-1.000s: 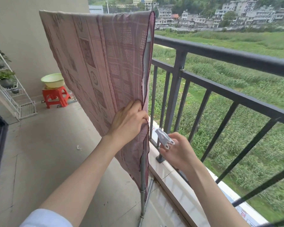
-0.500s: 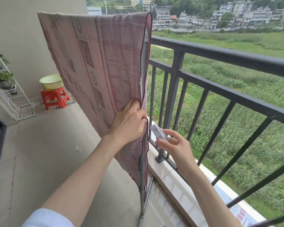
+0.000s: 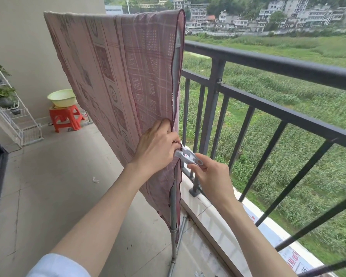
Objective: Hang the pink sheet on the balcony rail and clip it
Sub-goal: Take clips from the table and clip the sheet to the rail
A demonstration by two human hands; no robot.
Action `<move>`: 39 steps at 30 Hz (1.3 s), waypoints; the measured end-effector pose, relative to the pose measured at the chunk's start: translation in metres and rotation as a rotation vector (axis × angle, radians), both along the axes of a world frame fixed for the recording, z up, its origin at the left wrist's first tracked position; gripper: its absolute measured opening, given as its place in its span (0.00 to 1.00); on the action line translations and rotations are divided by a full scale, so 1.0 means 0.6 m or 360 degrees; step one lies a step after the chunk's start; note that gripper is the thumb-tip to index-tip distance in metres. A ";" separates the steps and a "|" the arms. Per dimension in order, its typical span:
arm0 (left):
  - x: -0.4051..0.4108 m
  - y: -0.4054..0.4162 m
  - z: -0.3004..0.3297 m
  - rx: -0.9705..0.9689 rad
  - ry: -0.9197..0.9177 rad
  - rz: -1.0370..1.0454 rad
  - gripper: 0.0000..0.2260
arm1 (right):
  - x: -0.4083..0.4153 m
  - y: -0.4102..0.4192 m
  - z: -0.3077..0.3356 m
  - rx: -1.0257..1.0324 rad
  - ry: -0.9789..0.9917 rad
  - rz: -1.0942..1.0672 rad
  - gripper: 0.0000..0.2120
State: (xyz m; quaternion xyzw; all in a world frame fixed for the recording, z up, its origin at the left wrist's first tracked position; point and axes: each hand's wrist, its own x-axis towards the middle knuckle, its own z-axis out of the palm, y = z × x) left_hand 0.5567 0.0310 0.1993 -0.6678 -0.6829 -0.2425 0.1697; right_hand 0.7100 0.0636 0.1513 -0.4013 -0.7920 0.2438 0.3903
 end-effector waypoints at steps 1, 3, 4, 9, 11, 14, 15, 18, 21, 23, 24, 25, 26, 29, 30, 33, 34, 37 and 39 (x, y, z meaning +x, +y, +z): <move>-0.001 0.002 0.000 0.0001 0.0010 -0.0025 0.04 | -0.002 0.002 0.000 0.0013 -0.0014 0.0003 0.12; -0.004 0.006 -0.001 0.0011 0.0049 -0.0081 0.03 | -0.005 0.006 0.001 0.0039 -0.0019 0.0006 0.12; -0.005 0.009 -0.002 0.0023 0.0070 -0.0105 0.03 | -0.005 0.009 0.002 0.0049 -0.0022 0.0000 0.12; -0.007 0.025 -0.016 0.0110 0.0081 -0.0175 0.02 | -0.004 0.018 0.000 0.0181 -0.0103 -0.0013 0.10; -0.008 0.031 -0.023 0.0131 0.0070 -0.0188 0.02 | -0.004 0.023 -0.002 0.0172 -0.0118 0.0002 0.11; -0.013 0.036 -0.033 0.0139 0.0036 -0.0229 0.02 | -0.009 0.032 -0.004 0.0165 -0.0118 0.0024 0.12; -0.013 0.035 -0.037 0.0137 0.0023 -0.0231 0.02 | -0.011 0.034 -0.005 0.0171 -0.0108 0.0035 0.12; -0.017 0.037 -0.048 0.0138 -0.0003 -0.0252 0.04 | -0.014 0.042 -0.011 0.0149 -0.0060 0.0043 0.14; -0.019 0.038 -0.056 0.0140 -0.0137 -0.0319 0.11 | -0.014 0.048 -0.015 0.0058 0.0030 0.0013 0.19; -0.017 0.034 -0.064 0.0128 -0.0343 -0.0331 0.16 | -0.010 0.048 -0.019 -0.0091 0.0096 0.0020 0.26; -0.017 0.029 -0.070 0.0126 -0.0434 -0.0336 0.16 | -0.007 0.047 -0.023 -0.0168 0.0114 0.0032 0.29; -0.014 0.027 -0.082 0.0126 -0.0495 -0.0352 0.16 | -0.004 0.046 -0.031 -0.0232 0.0121 0.0035 0.32; -0.011 0.025 -0.097 0.0127 -0.0522 -0.0382 0.15 | 0.001 0.045 -0.042 -0.0265 0.0111 0.0018 0.34; -0.007 0.024 -0.137 0.0120 -0.0443 -0.0513 0.14 | 0.017 0.030 -0.069 -0.0290 -0.0022 -0.0122 0.35; -0.006 0.022 -0.148 0.0109 -0.0410 -0.0555 0.15 | 0.023 0.020 -0.078 -0.0285 -0.0098 -0.0190 0.35; -0.002 0.010 -0.178 -0.0036 -0.0376 -0.0684 0.17 | 0.044 -0.016 -0.117 -0.0255 -0.0462 -0.0454 0.34; 0.001 0.005 -0.190 -0.0114 -0.0340 -0.0745 0.18 | 0.050 -0.032 -0.130 -0.0314 -0.0598 -0.0557 0.34; 0.011 -0.024 -0.242 -0.0367 -0.0160 -0.0991 0.21 | 0.068 -0.093 -0.161 -0.0491 -0.0782 -0.0810 0.34; 0.013 -0.042 -0.274 -0.0519 -0.0069 -0.1109 0.22 | 0.072 -0.141 -0.178 -0.0581 -0.0806 -0.0982 0.34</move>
